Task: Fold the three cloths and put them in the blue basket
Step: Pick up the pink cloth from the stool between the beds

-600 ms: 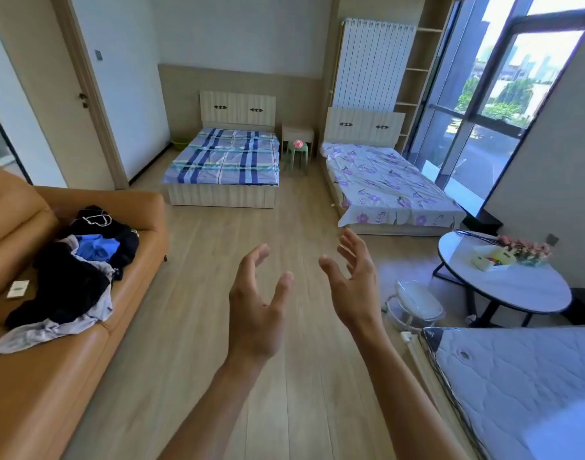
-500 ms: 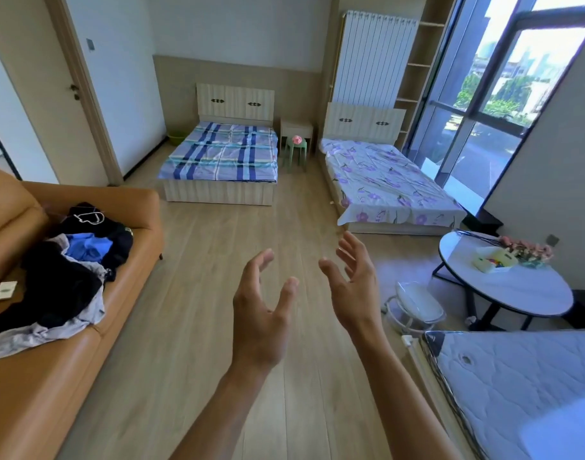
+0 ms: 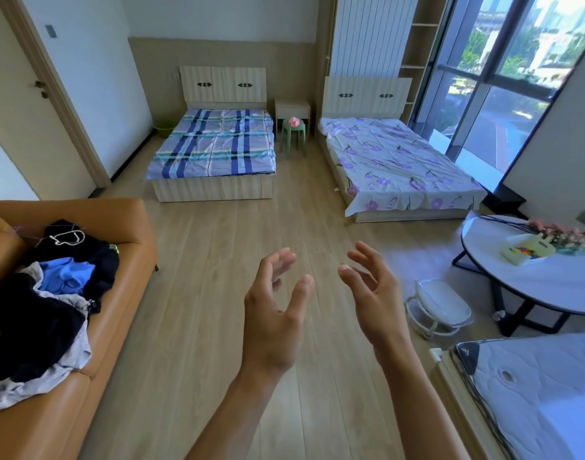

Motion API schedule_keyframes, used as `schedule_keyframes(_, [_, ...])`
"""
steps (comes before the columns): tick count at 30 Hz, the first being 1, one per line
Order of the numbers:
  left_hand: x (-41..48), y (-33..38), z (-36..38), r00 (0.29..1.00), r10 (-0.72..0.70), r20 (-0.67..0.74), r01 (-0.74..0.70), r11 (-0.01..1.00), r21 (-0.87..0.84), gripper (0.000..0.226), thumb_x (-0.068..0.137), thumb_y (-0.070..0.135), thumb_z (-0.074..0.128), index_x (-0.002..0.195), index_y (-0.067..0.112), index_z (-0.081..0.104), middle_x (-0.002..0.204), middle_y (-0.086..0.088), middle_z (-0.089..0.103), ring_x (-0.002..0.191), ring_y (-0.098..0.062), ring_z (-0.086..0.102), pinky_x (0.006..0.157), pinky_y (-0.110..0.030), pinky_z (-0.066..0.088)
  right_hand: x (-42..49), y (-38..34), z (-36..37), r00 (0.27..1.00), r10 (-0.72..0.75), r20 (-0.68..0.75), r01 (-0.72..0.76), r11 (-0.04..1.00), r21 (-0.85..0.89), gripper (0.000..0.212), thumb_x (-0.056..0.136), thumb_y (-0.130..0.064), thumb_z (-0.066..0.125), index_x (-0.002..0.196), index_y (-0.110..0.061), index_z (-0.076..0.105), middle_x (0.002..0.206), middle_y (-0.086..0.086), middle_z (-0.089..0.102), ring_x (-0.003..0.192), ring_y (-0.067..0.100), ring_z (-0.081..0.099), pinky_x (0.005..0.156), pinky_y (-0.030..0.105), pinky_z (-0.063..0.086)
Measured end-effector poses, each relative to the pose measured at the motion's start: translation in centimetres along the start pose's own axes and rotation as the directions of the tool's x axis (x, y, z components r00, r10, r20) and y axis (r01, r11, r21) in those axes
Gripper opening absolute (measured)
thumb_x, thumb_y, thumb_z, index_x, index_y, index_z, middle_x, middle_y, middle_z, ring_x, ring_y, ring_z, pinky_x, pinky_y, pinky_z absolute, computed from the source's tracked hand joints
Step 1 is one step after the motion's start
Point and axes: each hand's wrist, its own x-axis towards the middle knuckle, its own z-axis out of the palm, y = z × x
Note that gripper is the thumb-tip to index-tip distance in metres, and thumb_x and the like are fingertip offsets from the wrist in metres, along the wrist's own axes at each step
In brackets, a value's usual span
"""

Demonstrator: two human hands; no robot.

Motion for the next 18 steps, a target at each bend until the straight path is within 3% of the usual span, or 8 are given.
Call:
schedule_keyframes(3, [4.0, -1.3, 2.7, 0.999, -0.018, 0.028, 0.019, 0.999, -0.043, 0.037, 0.094, 0.032, 0.062, 0.13, 0.027, 0.057, 0.124, 0.017, 0.065, 0.121, 0.003, 0.057, 0.108, -0.033, 0.047, 5.2, 1.6, -0.8, 1.0, 0.017, -0.004, -0.017, 1.0, 0.018, 0.05, 0.093, -0.026, 0.066, 0.141, -0.024, 0.052, 0.128, -0.007, 0.064, 0.099, -0.007, 0.066, 0.079, 0.014, 0.052])
schedule_keyframes(8, [11.9, -2.7, 8.4, 0.999, -0.008, 0.044, 0.01, 0.998, -0.061, 0.032, 0.095, 0.027, 0.063, 0.127, 0.027, 0.058, 0.123, 0.017, 0.066, 0.12, 0.003, 0.058, 0.107, -0.032, 0.048, 15.0, 3.8, -1.8, 1.0, -0.004, -0.002, 0.004, 1.0, 0.031, 0.048, 0.093, -0.026, 0.067, 0.139, -0.023, 0.054, 0.124, -0.008, 0.065, 0.097, -0.008, 0.067, 0.074, 0.01, 0.051])
schedule_keyframes(14, [23.7, -3.2, 14.0, 0.998, 0.002, -0.068, -0.011, 0.992, -0.128, 0.038, 0.086, 0.033, 0.062, 0.123, 0.025, 0.061, 0.12, 0.012, 0.069, 0.118, -0.002, 0.062, 0.106, -0.038, 0.049, 28.5, 4.6, -2.5, 1.0, -0.023, 0.012, 0.022, 0.999, 0.047, 0.045, 0.092, -0.021, 0.068, 0.136, -0.022, 0.057, 0.121, -0.004, 0.067, 0.096, -0.003, 0.068, 0.088, 0.022, 0.053])
schedule_keyframes(18, [30.3, -4.2, 16.4, 0.994, -0.017, -0.108, -0.001, 0.986, -0.165, 0.037, 0.086, 0.032, 0.063, 0.122, 0.024, 0.062, 0.12, 0.011, 0.07, 0.117, -0.004, 0.063, 0.107, -0.04, 0.049, 35.6, 5.5, -1.5, 0.999, -0.008, 0.047, 0.006, 0.999, 0.047, 0.046, 0.092, -0.022, 0.068, 0.136, -0.022, 0.057, 0.122, -0.004, 0.067, 0.104, 0.005, 0.067, 0.086, 0.018, 0.048])
